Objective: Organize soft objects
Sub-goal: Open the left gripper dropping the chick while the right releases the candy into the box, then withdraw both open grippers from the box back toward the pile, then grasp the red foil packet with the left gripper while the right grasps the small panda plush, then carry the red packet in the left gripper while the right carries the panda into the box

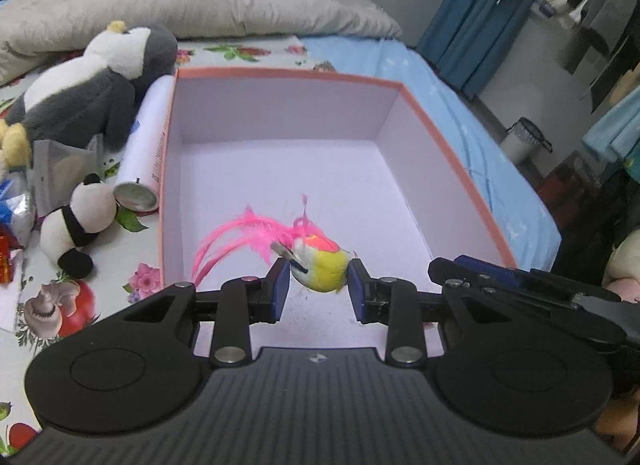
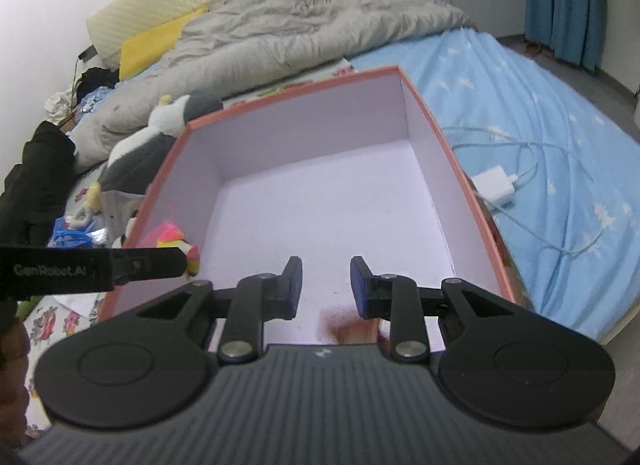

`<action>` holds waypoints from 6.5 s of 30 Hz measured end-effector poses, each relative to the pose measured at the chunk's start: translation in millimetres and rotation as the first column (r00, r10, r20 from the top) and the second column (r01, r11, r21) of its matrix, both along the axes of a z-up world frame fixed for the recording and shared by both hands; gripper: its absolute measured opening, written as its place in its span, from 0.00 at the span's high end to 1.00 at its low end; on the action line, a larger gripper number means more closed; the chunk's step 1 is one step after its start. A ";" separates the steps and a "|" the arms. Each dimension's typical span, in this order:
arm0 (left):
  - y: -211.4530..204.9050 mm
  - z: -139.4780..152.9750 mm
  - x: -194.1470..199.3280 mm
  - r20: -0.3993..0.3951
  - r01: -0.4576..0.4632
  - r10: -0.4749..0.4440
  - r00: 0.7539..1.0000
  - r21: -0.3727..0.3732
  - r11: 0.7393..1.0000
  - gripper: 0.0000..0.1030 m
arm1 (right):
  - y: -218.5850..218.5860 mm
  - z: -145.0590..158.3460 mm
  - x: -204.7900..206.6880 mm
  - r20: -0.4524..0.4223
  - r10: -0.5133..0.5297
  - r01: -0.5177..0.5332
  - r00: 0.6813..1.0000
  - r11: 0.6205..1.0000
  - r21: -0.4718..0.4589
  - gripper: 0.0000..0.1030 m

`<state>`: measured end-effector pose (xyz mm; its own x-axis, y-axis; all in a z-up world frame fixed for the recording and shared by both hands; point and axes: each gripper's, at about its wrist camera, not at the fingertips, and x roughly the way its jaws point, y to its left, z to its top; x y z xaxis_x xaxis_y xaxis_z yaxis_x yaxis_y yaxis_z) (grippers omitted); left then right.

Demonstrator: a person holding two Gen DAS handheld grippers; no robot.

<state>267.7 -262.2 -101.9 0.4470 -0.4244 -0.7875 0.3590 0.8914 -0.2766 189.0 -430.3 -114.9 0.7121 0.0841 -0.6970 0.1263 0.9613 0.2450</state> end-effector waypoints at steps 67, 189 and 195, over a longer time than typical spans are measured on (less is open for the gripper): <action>214.4 98.5 -249.2 0.244 -0.268 0.289 0.926 -0.117 0.956 0.41 | 187.0 74.8 -174.6 0.222 0.277 -0.271 0.935 0.961 -0.059 0.70; 283.8 -67.3 -91.7 0.112 -0.351 0.347 0.931 0.020 0.936 0.55 | 279.3 -52.1 -52.0 0.054 0.460 -0.426 0.886 0.856 -0.294 0.71; 282.0 -74.7 -118.9 0.074 -0.330 0.328 0.942 0.015 0.944 0.55 | 267.8 -53.2 -73.6 0.003 0.428 -0.413 0.904 0.875 -0.252 0.70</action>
<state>148.8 19.8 -176.6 0.6121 -0.2241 -0.7584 0.0623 0.9697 -0.2362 115.4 -162.4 -168.1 0.6861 0.2201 -0.6934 -0.3102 0.9507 -0.0051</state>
